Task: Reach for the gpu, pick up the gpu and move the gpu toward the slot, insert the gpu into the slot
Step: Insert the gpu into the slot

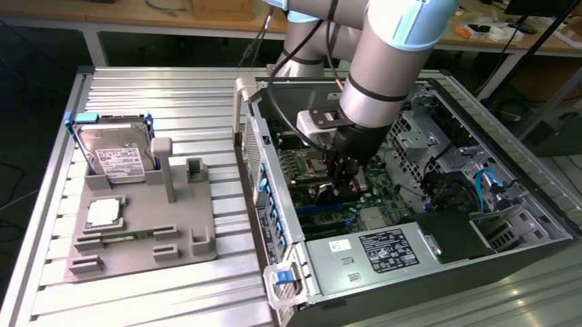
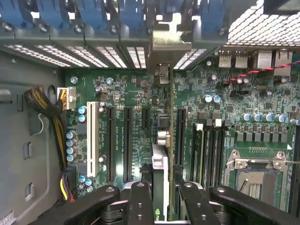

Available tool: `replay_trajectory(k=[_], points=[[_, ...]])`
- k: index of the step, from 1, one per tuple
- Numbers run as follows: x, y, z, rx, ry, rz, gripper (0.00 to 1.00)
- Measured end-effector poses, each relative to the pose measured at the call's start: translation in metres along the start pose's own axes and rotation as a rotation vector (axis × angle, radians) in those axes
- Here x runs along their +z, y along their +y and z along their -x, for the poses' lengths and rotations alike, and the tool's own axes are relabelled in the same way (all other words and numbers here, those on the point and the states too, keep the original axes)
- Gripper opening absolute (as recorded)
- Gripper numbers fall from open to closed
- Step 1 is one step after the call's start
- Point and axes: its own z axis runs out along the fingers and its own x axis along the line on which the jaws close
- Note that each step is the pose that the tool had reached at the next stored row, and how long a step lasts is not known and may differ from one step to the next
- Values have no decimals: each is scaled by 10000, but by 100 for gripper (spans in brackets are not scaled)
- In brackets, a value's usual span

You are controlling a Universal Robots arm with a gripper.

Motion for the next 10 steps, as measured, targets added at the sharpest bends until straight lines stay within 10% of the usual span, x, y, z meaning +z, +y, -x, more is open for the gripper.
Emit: replay_trajectory(k=[10], points=[[17, 23, 0, 40, -38, 15, 27]])
